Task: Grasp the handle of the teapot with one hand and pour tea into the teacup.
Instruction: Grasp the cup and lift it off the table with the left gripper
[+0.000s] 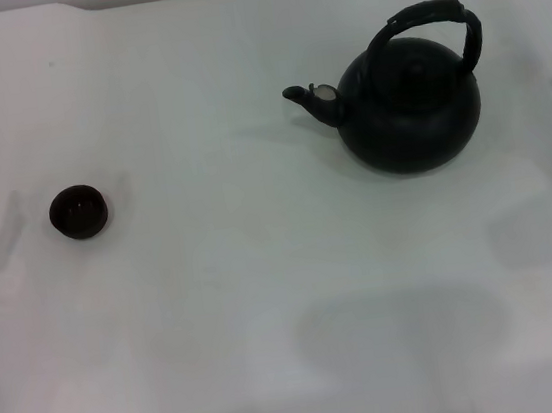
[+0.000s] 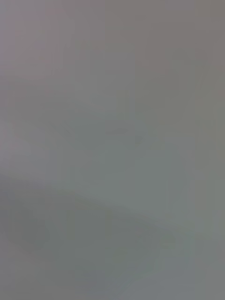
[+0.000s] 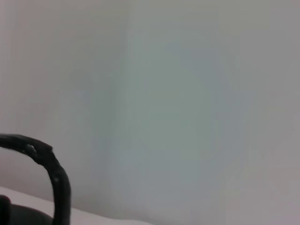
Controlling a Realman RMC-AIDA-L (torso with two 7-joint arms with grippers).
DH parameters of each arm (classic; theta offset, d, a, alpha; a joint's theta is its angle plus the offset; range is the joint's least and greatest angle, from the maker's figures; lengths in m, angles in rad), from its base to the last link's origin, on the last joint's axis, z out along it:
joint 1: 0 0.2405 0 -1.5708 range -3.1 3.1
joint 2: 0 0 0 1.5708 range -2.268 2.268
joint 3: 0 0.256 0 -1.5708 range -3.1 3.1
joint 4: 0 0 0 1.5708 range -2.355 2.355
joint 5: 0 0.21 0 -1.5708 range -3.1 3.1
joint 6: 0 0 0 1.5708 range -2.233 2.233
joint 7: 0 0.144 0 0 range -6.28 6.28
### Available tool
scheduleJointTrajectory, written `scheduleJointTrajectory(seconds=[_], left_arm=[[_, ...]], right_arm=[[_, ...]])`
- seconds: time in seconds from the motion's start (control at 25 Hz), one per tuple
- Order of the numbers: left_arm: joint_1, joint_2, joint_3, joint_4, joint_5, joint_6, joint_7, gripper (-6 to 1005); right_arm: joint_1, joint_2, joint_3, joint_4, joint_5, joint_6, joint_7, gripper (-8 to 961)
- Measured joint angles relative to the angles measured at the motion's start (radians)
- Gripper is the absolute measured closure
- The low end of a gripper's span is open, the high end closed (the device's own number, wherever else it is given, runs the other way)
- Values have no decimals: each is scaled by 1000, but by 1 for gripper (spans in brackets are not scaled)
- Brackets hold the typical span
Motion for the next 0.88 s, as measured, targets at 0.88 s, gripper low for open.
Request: scheduleJointTrajectory(seconds=[0.88], left_arm=[[7, -7, 14, -141, 111, 166, -195, 166]], right_arm=[[33, 3, -1, 7, 4, -102, -1, 138]])
